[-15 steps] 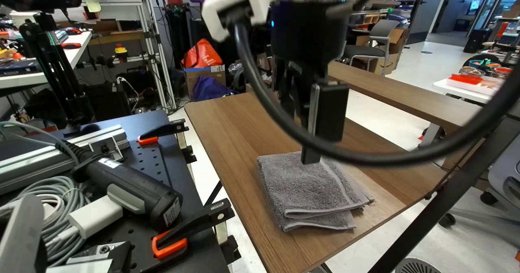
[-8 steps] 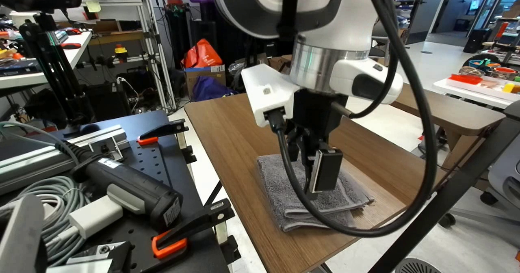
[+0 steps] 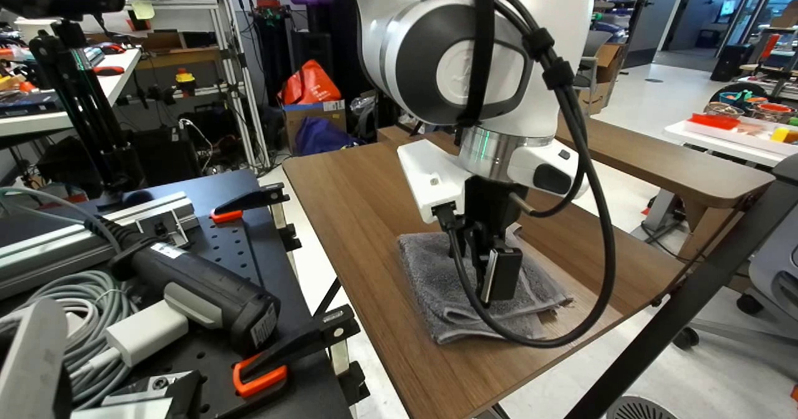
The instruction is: Move the grey towel to the left
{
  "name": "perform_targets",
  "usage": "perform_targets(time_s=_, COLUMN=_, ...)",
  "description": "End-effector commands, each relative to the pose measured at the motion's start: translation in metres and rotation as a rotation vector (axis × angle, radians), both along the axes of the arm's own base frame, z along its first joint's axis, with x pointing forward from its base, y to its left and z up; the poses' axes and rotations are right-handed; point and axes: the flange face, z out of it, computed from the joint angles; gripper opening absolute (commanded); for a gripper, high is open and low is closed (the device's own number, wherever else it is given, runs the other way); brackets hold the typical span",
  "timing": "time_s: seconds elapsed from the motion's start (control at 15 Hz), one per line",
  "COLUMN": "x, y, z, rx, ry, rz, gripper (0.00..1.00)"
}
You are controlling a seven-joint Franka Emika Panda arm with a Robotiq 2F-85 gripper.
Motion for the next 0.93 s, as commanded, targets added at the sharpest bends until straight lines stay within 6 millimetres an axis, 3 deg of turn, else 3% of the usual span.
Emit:
perform_targets(time_s=0.0, x=0.021, y=0.036, z=-0.018, rx=-0.017, ry=0.002, rz=0.031, gripper=1.0)
perform_targets(time_s=0.6, x=0.043, y=0.162, z=-0.02, rx=-0.055, ry=-0.011, rz=0.213, gripper=1.0)
perform_targets(time_s=0.87, x=0.044, y=0.206, z=-0.018, rx=-0.07, ry=-0.01, rz=0.291, gripper=1.0)
